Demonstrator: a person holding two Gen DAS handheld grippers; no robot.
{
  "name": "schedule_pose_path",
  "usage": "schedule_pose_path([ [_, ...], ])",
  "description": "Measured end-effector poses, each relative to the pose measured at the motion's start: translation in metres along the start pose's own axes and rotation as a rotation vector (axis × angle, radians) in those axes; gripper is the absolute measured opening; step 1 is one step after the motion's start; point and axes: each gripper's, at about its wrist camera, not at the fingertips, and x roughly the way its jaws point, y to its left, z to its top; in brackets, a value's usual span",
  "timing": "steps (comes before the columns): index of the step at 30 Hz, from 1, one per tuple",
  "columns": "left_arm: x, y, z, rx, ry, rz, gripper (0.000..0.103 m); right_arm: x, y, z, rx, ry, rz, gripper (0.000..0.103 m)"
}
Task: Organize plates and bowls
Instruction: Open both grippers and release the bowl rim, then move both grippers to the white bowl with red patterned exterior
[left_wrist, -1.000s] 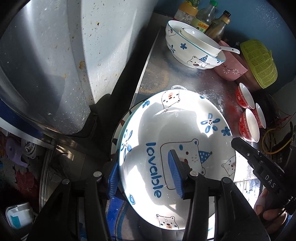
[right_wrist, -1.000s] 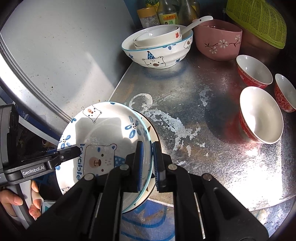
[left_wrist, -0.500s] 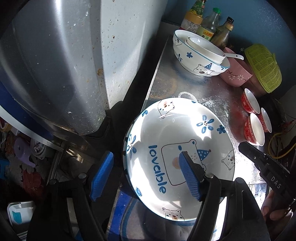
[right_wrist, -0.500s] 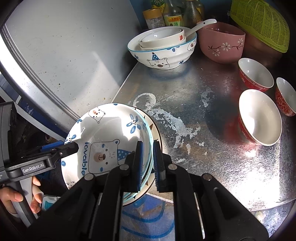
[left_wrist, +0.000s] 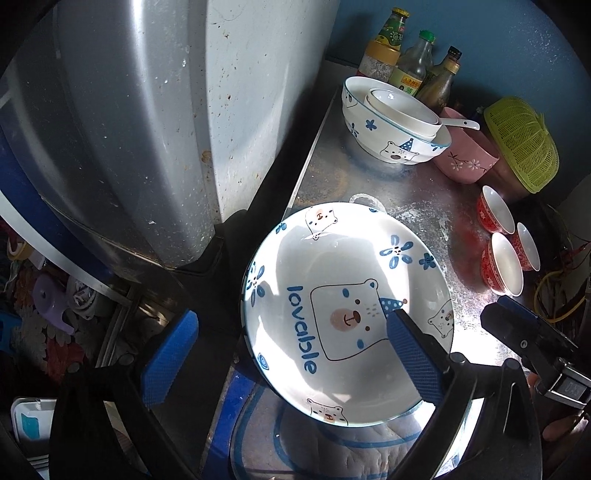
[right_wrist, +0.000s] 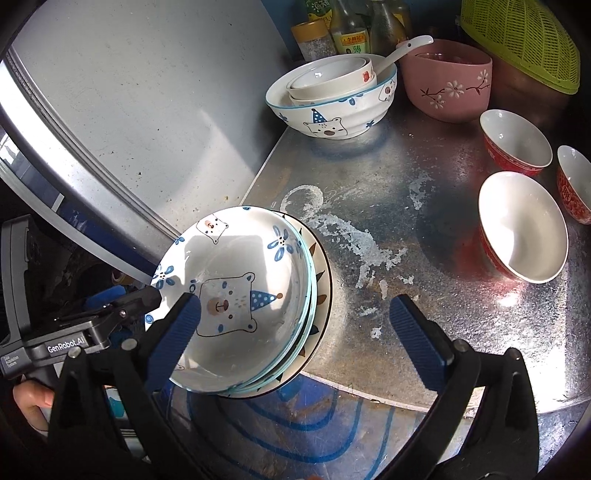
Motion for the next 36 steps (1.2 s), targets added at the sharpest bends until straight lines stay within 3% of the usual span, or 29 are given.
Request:
schedule_pose_path([
  [17, -0.015, -0.05, -0.007, 0.07, -0.029, -0.014, 0.102, -0.039, -0.032, -0.005, 0.041, -0.049, -0.014, 0.103],
  [36, -0.006, -0.149, -0.006, 0.235, -0.016, -0.157, 0.102, -0.099, -0.109, -0.032, 0.211, -0.135, -0.113, 0.103],
])
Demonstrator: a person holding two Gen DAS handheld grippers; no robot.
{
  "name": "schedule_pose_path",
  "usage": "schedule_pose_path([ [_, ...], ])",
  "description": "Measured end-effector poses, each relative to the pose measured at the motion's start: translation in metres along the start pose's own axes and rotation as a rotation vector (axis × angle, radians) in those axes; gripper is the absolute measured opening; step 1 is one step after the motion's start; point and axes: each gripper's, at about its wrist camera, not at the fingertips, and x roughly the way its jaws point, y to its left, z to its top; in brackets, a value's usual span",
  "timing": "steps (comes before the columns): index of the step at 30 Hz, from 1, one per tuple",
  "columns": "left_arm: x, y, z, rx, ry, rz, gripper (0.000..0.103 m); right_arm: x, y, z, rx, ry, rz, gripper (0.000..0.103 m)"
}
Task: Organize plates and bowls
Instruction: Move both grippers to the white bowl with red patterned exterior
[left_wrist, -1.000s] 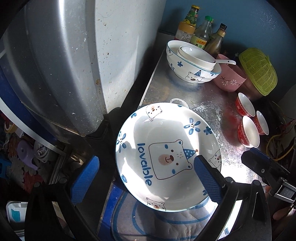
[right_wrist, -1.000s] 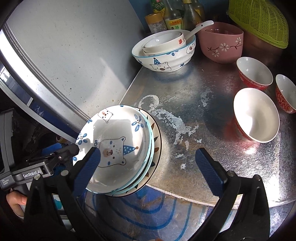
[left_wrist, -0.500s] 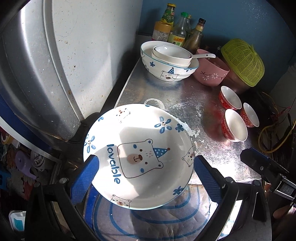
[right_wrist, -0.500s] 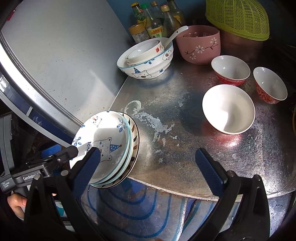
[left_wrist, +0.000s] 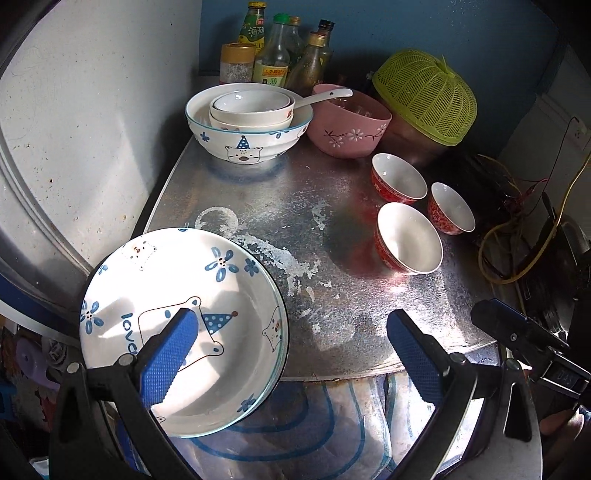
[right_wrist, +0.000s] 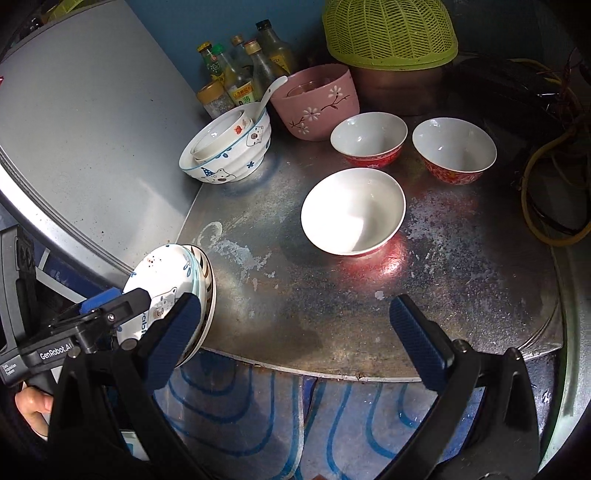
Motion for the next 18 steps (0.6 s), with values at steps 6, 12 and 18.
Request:
schedule_pose_path([
  [6, 0.018, -0.023, 0.011, 0.026, 0.021, -0.05, 0.102, -0.008, -0.029, -0.002, 0.065, -0.01, -0.009, 0.103],
  [12, 0.037, -0.042, 0.022, 0.046, 0.035, -0.084, 0.102, -0.009, -0.054, 0.003, 0.147, -0.012, -0.011, 0.103],
  [18, 0.061, -0.054, 0.037, 0.058, 0.053, -0.101, 0.1, 0.0, -0.074, 0.015, 0.189, -0.004, -0.02, 0.092],
])
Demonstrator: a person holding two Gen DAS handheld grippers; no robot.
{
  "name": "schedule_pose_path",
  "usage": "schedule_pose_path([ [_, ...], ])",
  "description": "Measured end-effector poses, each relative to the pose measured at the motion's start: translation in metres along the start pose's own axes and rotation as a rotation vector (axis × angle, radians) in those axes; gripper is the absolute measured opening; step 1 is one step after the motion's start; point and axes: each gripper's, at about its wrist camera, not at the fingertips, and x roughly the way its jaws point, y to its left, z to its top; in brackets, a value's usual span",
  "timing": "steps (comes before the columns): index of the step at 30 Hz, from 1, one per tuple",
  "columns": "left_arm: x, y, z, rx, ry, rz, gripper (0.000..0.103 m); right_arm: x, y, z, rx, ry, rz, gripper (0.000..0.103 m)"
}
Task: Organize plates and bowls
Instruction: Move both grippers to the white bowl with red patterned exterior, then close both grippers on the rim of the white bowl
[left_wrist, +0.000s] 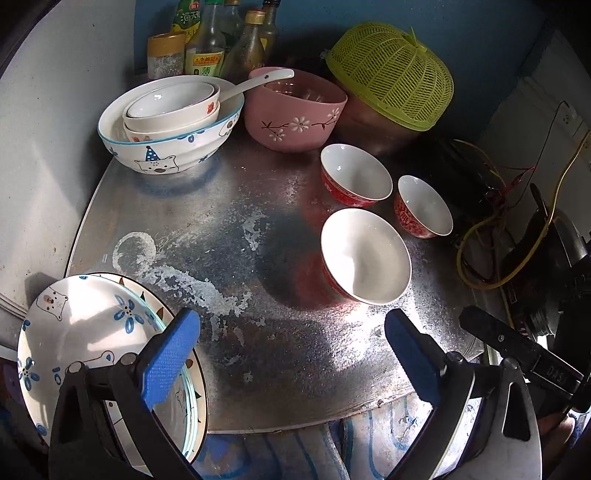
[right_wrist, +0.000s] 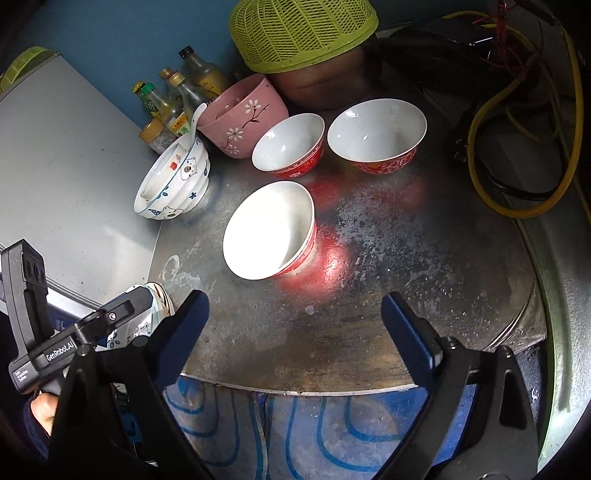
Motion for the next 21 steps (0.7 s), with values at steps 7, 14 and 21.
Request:
schedule_pose_path([
  [7, 0.046, -0.004, 0.025, -0.027, 0.067, -0.033, 0.086, 0.027, -0.014, 0.026, 0.022, 0.015, -0.013, 0.075],
  [14, 0.086, -0.014, 0.04, -0.011, 0.134, -0.063, 0.051, 0.063, -0.022, 0.046, 0.035, 0.05, -0.008, 0.05],
  [21, 0.112, -0.019, 0.046, -0.026, 0.175, -0.08, 0.033, 0.088, -0.017, 0.056, 0.004, 0.085, -0.006, 0.037],
])
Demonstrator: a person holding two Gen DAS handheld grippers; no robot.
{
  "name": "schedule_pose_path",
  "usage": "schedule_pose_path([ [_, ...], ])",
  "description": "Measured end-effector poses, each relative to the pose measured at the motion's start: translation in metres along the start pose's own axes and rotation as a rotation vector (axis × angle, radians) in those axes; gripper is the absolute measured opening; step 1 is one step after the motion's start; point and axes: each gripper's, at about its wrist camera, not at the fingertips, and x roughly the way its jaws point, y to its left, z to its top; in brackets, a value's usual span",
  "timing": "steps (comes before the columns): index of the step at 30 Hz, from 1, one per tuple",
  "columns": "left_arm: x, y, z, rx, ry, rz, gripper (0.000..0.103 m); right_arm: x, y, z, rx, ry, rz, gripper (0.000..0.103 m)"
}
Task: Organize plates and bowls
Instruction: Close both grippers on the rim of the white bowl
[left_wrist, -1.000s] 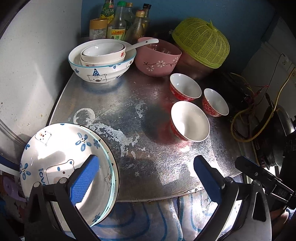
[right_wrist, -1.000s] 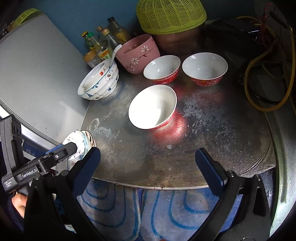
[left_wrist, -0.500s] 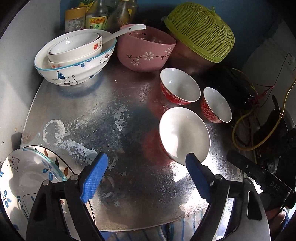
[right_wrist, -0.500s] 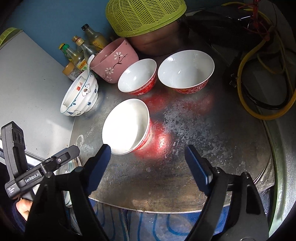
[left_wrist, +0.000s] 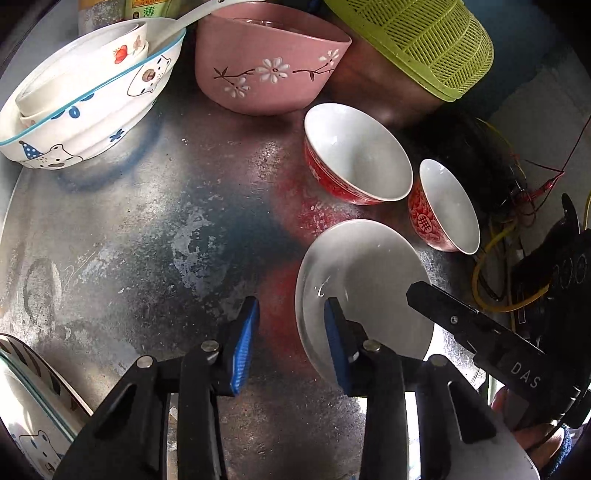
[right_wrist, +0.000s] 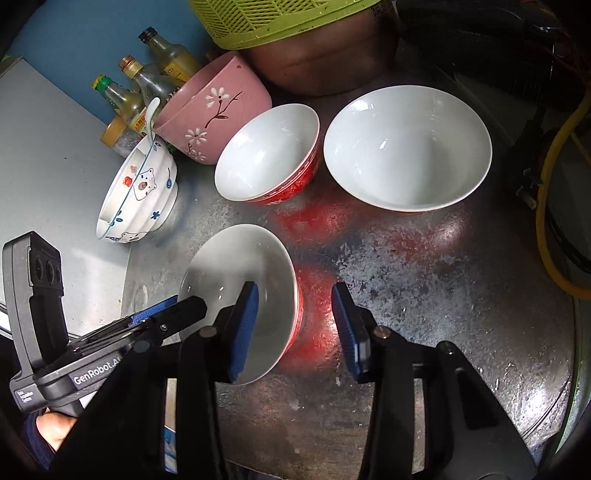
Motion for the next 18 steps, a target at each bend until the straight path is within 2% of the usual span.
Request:
schedule_pose_path([
  [1, 0.004, 0.0, 0.001, -0.004, 0.009, -0.009, 0.031, 0.003, 0.001, 0.001, -0.004, 0.007, -0.003, 0.035],
  [5, 0.014, 0.002, 0.005, -0.017, 0.028, -0.028, 0.011, 0.013, -0.001, 0.0, 0.0, 0.034, -0.009, 0.022],
  [7, 0.016, 0.002, 0.006, -0.022, 0.029, -0.047, 0.006, 0.016, -0.004, -0.001, 0.007, 0.045, -0.006, 0.017],
  [9, 0.016, 0.0, 0.007, -0.015, 0.025, -0.042, 0.005, 0.018, -0.007, -0.002, 0.016, 0.051, 0.011, 0.011],
  [18, 0.007, -0.006, 0.004, 0.012, 0.003, -0.026, 0.005, 0.013, -0.002, -0.006, 0.001, 0.035, -0.007, 0.009],
])
